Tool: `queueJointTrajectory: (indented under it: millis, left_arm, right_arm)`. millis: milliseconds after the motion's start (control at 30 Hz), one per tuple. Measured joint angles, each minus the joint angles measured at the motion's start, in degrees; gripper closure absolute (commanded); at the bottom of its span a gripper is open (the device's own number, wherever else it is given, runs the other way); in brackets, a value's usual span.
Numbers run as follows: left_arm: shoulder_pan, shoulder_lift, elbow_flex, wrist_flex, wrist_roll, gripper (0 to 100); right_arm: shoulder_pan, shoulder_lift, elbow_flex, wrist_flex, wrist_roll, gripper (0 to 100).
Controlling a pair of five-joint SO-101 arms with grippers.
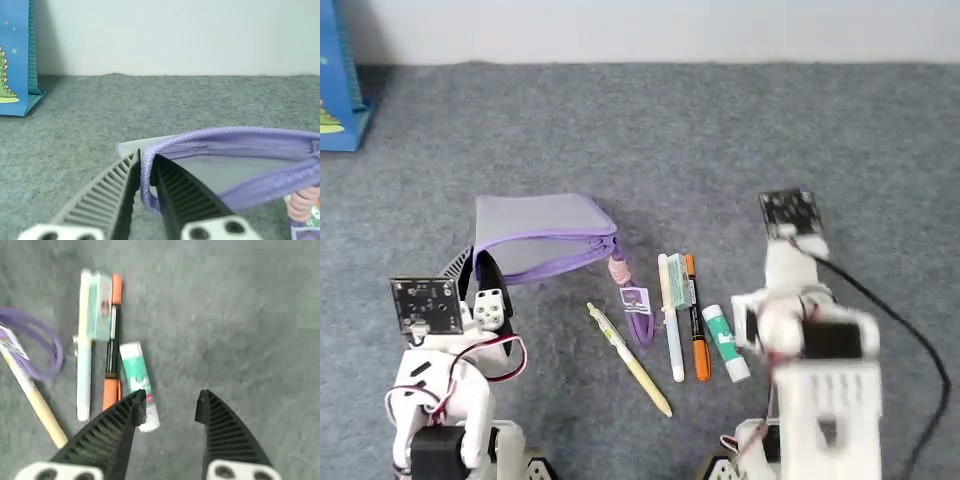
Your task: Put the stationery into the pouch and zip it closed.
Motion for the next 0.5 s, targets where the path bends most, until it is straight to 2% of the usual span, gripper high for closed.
queueJointTrajectory:
  millis: [233, 500]
  left_arm:
    - [0.0, 0.0, 0.0, 0.0, 0.0, 99]
    - [0.0, 0.0, 0.0, 0.0, 0.0, 99]
  right_arm:
    - [-5.71, 19.69, -1.93, -6.68, 3.43, 83.7]
    - [-9.32, 32.88, -1.93, -17.14, 4.22, 83.8]
